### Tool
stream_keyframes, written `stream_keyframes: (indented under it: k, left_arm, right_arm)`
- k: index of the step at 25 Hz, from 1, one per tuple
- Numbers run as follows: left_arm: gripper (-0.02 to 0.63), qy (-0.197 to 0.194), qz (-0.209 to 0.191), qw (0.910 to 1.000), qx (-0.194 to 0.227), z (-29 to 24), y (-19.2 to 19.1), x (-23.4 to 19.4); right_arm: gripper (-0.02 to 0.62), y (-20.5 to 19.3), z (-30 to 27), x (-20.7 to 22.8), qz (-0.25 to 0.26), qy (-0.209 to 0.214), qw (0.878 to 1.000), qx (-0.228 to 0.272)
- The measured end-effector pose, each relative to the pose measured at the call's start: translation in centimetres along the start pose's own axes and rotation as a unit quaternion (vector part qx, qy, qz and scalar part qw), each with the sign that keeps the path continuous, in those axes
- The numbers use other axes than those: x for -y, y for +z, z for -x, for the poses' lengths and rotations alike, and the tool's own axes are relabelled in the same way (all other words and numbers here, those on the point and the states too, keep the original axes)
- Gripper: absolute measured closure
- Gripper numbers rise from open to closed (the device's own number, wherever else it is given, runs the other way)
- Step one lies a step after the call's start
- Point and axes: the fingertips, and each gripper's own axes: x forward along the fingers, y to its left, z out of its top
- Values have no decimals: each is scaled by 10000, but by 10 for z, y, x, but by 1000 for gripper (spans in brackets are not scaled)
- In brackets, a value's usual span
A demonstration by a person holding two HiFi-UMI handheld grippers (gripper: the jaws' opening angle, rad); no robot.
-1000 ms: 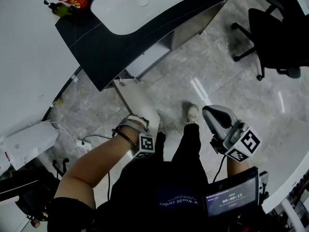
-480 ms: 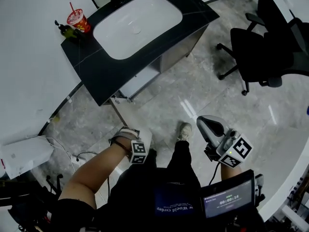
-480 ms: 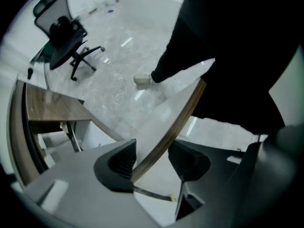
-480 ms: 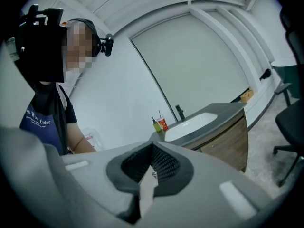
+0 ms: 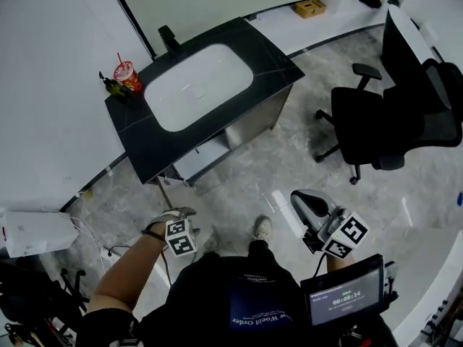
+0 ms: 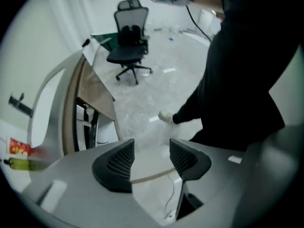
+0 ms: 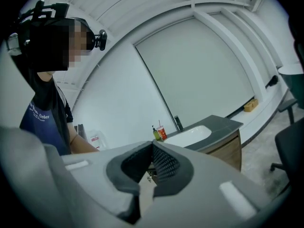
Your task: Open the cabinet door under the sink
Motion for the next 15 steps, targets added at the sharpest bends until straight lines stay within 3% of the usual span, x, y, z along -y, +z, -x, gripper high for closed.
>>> stream_keyframes:
  k: [1, 3, 6, 9, 11, 15]
  left_arm:
    - [373, 110, 362, 9986, 380, 16, 22, -8]
    - [397, 413, 987, 9871, 1194, 48, 67, -26]
    - [446, 909, 1747, 9512, 2376, 95, 121, -53]
    - [484, 1196, 2442, 9029, 3329, 141, 151, -70]
    - [504, 1309, 2829, 8657, 3916, 173, 163, -77]
    - [561, 1576, 3472, 7757, 5028, 239, 168, -100]
  right_arm:
    - [594, 10, 4, 4, 53, 86, 9999, -17]
    - [594, 31, 11, 13, 214, 270, 9994, -62]
    - [594, 65, 19, 22, 493, 510, 9975, -72]
    - [594, 94, 25, 23, 696, 677, 9953, -36]
    - [594, 106, 28, 22, 780, 762, 9940, -46]
    - [594, 119, 19, 21, 810, 958, 9920, -160]
